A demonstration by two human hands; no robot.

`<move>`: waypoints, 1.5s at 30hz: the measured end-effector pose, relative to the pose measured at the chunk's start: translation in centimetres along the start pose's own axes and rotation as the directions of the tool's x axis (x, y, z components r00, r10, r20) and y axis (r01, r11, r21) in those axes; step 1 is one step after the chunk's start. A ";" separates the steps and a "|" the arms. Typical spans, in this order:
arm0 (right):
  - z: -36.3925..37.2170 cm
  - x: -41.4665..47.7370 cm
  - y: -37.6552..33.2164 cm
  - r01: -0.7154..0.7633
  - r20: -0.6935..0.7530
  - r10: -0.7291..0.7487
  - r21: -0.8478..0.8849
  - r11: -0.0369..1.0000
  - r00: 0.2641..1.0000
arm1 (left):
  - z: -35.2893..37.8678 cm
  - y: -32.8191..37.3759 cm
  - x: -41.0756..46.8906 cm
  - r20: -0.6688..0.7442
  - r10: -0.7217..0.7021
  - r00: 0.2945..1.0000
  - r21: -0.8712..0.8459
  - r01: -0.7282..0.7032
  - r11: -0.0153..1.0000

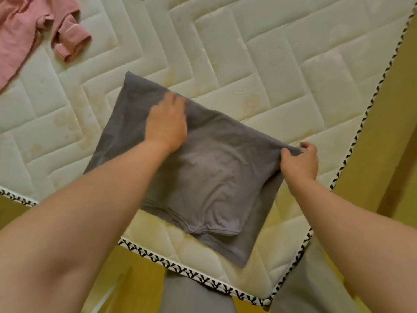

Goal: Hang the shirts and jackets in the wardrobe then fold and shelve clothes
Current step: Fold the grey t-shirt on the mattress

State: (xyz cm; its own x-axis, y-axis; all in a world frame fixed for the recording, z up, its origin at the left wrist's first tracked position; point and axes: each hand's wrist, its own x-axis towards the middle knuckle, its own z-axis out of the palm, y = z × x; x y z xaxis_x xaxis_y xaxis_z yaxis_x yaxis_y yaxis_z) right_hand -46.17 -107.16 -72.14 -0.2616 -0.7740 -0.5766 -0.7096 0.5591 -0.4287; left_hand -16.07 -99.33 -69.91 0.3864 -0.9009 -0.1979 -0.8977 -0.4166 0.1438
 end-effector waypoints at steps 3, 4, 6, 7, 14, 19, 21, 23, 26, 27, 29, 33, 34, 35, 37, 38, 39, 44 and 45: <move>-1.1 2.5 -0.4 0.156 0.136 -0.135 -0.156 0.975 0.981 | 1.2 4.4 0.5 0.129 0.141 0.982 -0.009 -0.141 0.990; -1.4 3.3 -0.6 0.203 0.165 -0.171 -0.198 0.959 0.971 | 1.5 5.2 1.0 0.167 0.134 0.977 -0.005 -0.135 0.991; -1.9 4.6 -0.9 0.265 0.216 -0.213 -0.253 0.930 0.953 | 1.9 6.2 2.3 0.229 0.090 0.969 0.016 -0.096 0.995; -2.1 5.1 -1.1 0.284 0.239 -0.223 -0.261 0.923 0.945 | 2.1 6.4 2.8 0.250 0.071 0.966 0.035 -0.082 0.996; -2.9 5.4 -0.6 0.281 0.301 -0.221 -0.176 0.943 0.928 | 2.9 9.4 0.4 0.131 -0.050 0.990 -0.013 0.052 0.999; -4.5 4.1 -1.4 0.068 0.456 -0.038 -0.050 0.996 0.889 | 5.3 16.0 -11.4 0.269 -0.015 0.963 0.045 0.003 0.999; -4.8 3.4 -1.5 -0.148 0.518 0.095 0.063 0.987 0.850 | 6.5 18.9 -15.3 0.326 -0.185 0.927 0.058 0.176 0.983; -4.9 2.3 -1.4 -0.356 0.619 0.215 0.113 0.928 0.755 | 7.7 21.8 -17.7 0.408 -0.328 0.852 0.047 0.339 0.940; -4.1 1.1 -0.6 -0.412 0.666 0.244 0.104 0.905 0.705 | 9.1 24.4 -18.0 0.477 -0.450 0.755 0.007 0.508 0.861; -3.8 0.7 -0.5 -0.383 0.639 0.214 0.137 0.914 0.739 | 9.4 24.8 -17.5 0.481 -0.478 0.735 0.005 0.542 0.840; -3.3 0.2 -0.7 -0.207 0.541 0.078 0.181 0.961 0.837 | 9.6 25.0 -16.3 0.487 -0.527 0.697 0.015 0.597 0.802; -3.0 -1.6 -1.9 0.266 0.443 -0.267 0.064 0.962 0.856 | 8.9 25.4 -14.8 0.502 -0.589 0.633 -0.025 0.692 0.722; -3.2 -1.8 -2.1 0.308 0.431 -0.301 0.054 0.950 0.851 | 8.4 25.5 -14.7 0.507 -0.592 0.626 -0.043 0.704 0.708; -3.6 -1.9 -2.3 0.318 0.414 -0.311 0.054 0.947 0.855 | 7.9 25.7 -14.5 0.513 -0.582 0.631 -0.068 0.706 0.705; -4.9 -1.4 -2.8 0.271 0.367 -0.278 0.072 0.960 0.887 | 6.6 26.2 -13.8 0.532 -0.519 0.669 -0.134 0.672 0.729; -5.8 -0.9 -3.1 0.242 0.338 -0.253 0.077 0.967 0.906 | 5.8 26.7 -13.3 0.544 -0.470 0.695 -0.168 0.640 0.750; -6.8 -0.3 -3.5 0.220 0.305 -0.232 0.074 0.973 0.924 | 5.1 27.3 -12.8 0.562 -0.417 0.714 -0.200 0.607 0.769; -12.6 1.7 -5.1 0.161 0.052 -0.161 0.003 0.987 0.986 | 0.7 32.2 -10.3 0.698 -0.102 0.709 -0.430 0.529 0.731; -13.7 1.9 -5.6 0.167 0.000 -0.167 -0.001 0.986 0.986 | -0.3 33.1 -10.1 0.716 -0.047 0.697 -0.476 0.536 0.697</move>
State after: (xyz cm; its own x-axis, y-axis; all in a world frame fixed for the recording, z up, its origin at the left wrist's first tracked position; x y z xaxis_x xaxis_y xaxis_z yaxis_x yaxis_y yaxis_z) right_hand -51.69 -115.82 -61.28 -0.1387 -0.8566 -0.4969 -0.7440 0.4213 -0.5186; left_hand -49.63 -104.07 -62.91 0.1597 -0.5208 -0.8386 -0.3173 -0.8315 0.4560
